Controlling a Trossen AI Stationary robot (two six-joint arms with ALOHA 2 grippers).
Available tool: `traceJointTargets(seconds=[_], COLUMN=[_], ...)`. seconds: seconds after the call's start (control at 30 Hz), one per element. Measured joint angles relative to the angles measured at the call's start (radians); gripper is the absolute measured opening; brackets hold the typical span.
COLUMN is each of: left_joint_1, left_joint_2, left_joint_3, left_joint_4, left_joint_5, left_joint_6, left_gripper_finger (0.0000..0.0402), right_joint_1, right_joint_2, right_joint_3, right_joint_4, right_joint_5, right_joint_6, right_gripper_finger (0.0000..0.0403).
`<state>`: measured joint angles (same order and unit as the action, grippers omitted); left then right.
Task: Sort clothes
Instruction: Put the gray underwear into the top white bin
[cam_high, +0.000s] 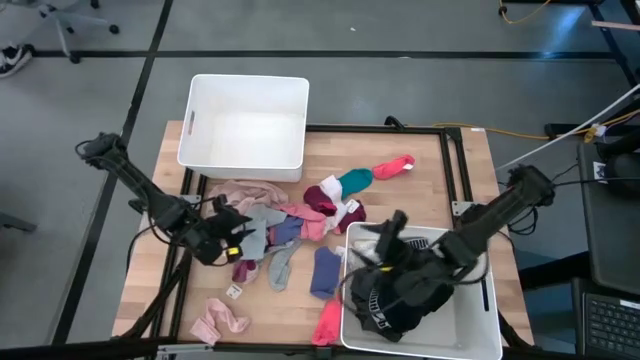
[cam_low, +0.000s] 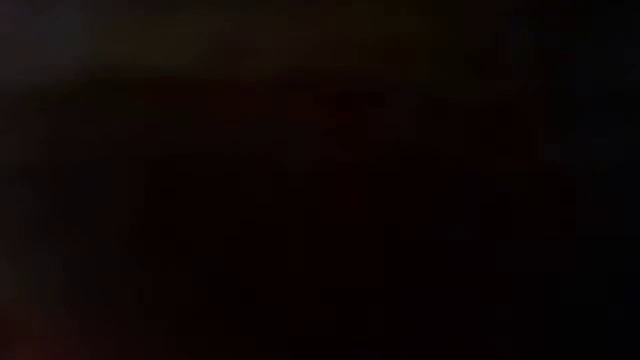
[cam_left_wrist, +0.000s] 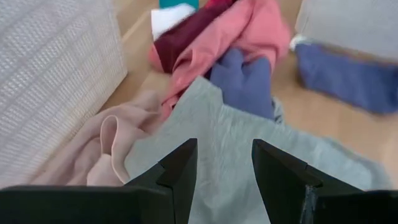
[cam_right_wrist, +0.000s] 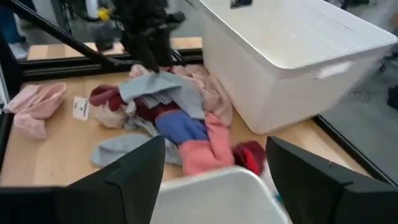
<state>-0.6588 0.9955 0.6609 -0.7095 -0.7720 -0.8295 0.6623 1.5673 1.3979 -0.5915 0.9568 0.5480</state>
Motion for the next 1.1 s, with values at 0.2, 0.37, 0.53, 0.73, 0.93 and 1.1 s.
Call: traceJointTargets(seconds=[0.2,0.37,0.53,0.73,0.93,1.1], left_joint_1=[0.103,0.221,0.296,0.314,0.314,0.314], left_joint_2=[0.018,0.018,0.018,0.018,0.018,0.017], left_joint_3=[-0.009,-0.077,-0.098,-0.098,-0.094,0.004], left_joint_4=[0.079,0.249,0.296,0.290,0.268,0.215], left_joint_5=[0.071,0.236,0.292,0.356,0.362,0.336], left_joint_6=[0.094,0.220,0.281,0.319,0.336,0.401], left_gripper_finger=[0.0143,0.0143,0.0139,0.0067,0.0009,0.0004], right_joint_1=[-0.014,-0.015,-0.008,-0.006,0.004,0.024], right_joint_2=[0.140,0.236,0.255,0.256,0.260,0.267], right_joint_3=[-0.058,-0.053,-0.053,-0.054,-0.007,0.067], right_joint_4=[0.283,0.422,0.440,0.428,0.409,0.381], right_joint_5=[0.002,0.054,0.077,0.097,0.097,0.113], right_joint_6=[-0.143,-0.185,-0.199,-0.245,-0.377,-0.572], right_gripper_finger=[0.0280,0.0280,0.0280,0.0280,0.0280,0.0280])
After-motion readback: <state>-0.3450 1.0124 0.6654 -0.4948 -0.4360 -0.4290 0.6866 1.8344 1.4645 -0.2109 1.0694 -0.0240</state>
